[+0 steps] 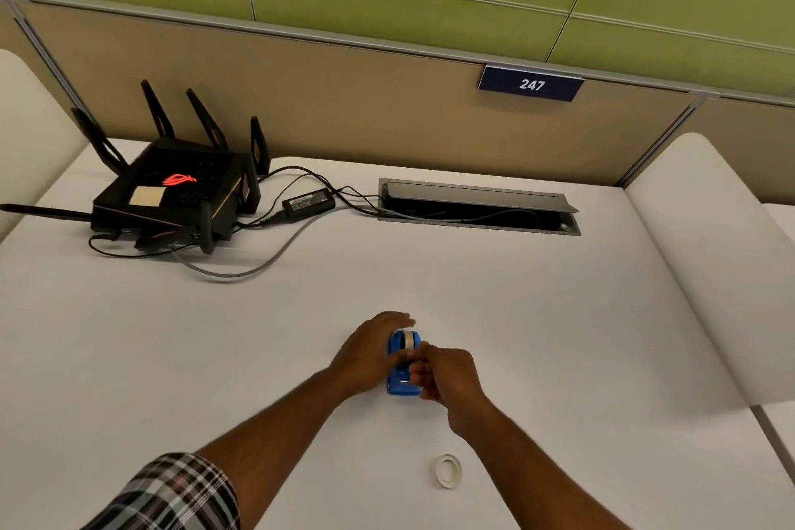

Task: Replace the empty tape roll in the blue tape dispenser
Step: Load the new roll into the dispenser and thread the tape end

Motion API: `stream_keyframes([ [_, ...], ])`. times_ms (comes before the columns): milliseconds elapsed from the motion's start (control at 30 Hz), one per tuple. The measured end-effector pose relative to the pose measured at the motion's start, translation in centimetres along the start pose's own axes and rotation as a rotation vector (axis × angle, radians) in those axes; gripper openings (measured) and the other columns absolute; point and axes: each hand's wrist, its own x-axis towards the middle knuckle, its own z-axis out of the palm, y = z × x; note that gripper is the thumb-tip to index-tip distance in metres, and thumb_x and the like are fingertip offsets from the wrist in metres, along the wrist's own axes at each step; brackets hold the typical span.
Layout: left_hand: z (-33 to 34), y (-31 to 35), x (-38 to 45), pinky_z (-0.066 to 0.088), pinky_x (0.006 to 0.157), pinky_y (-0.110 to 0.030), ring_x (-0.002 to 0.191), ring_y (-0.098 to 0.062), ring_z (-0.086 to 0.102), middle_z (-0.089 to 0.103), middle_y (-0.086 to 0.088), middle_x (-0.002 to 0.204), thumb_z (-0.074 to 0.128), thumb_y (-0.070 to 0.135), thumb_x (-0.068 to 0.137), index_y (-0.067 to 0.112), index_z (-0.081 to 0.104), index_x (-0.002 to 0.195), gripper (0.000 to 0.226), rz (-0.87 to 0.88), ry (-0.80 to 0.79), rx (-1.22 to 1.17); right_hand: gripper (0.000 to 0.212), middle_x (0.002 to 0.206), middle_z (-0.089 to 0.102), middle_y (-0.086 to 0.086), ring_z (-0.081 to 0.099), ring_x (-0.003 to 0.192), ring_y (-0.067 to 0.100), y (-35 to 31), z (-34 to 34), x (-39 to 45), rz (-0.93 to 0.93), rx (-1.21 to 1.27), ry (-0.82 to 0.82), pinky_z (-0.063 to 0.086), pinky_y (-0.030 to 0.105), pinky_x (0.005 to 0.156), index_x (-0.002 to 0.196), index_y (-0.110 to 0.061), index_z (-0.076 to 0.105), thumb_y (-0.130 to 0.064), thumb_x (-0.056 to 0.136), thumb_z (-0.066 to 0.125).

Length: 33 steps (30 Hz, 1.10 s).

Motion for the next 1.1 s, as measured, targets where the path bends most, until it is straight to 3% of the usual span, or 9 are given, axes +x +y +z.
stream_keyframes([
  [133,0.5,0.3,0.0,0.05,0.103,-0.035,0.115,-0.01,0.061,0.066,0.007,0.127,0.068,0.034,0.089,0.024,0.062,0.126,0.039,-0.039,0.06,-0.018,0.035,0.07,0.074,0.01,0.067,0.056,0.017,-0.6,-0.2,0.3,0.044,0.06,-0.007,0.056,0.027,0.054,0.09,-0.001,0.08,-0.026,0.101,0.059],
  [400,0.8,-0.2,-0.6,0.049,0.104,-0.031,0.117,-0.009,0.06,0.067,0.007,0.127,0.074,0.013,0.084,0.024,0.063,0.127,0.045,-0.059,0.075,-0.119,0.02,0.069,0.075,0.01,0.068,0.056,0.017,-0.5,-0.3,0.8,0.042,0.02,-0.03,0.058,0.027,0.054,0.084,-0.002,0.079,-0.019,0.091,0.072],
  [567,0.9,0.0,-0.7,0.049,0.104,-0.028,0.116,-0.01,0.061,0.067,0.006,0.127,0.072,0.014,0.085,0.024,0.064,0.126,0.043,-0.059,0.094,-0.094,0.005,0.076,0.078,0.012,0.074,0.062,0.018,0.6,0.3,1.2,-0.129,-0.17,0.03,0.065,0.031,0.063,0.089,-0.008,0.075,-0.012,0.086,0.077],
  [767,0.8,0.2,-0.6,0.047,0.102,-0.024,0.115,-0.01,0.061,0.067,0.006,0.126,0.075,0.016,0.084,0.025,0.064,0.125,0.043,-0.069,0.082,-0.047,0.007,0.075,0.08,0.013,0.074,0.063,0.019,0.2,0.2,2.1,-0.218,-0.232,0.057,0.068,0.04,0.075,0.085,-0.01,0.078,-0.006,0.088,0.073],
  [1100,0.7,0.3,-0.4,0.048,0.099,-0.023,0.112,-0.01,0.062,0.068,0.005,0.125,0.077,0.017,0.083,0.024,0.064,0.123,0.043,-0.09,0.075,-0.049,0.024,0.072,0.079,0.012,0.072,0.059,0.016,-0.3,0.3,3.1,-0.249,-0.293,0.092,0.067,0.035,0.07,0.082,-0.008,0.077,-0.031,0.09,0.077],
])
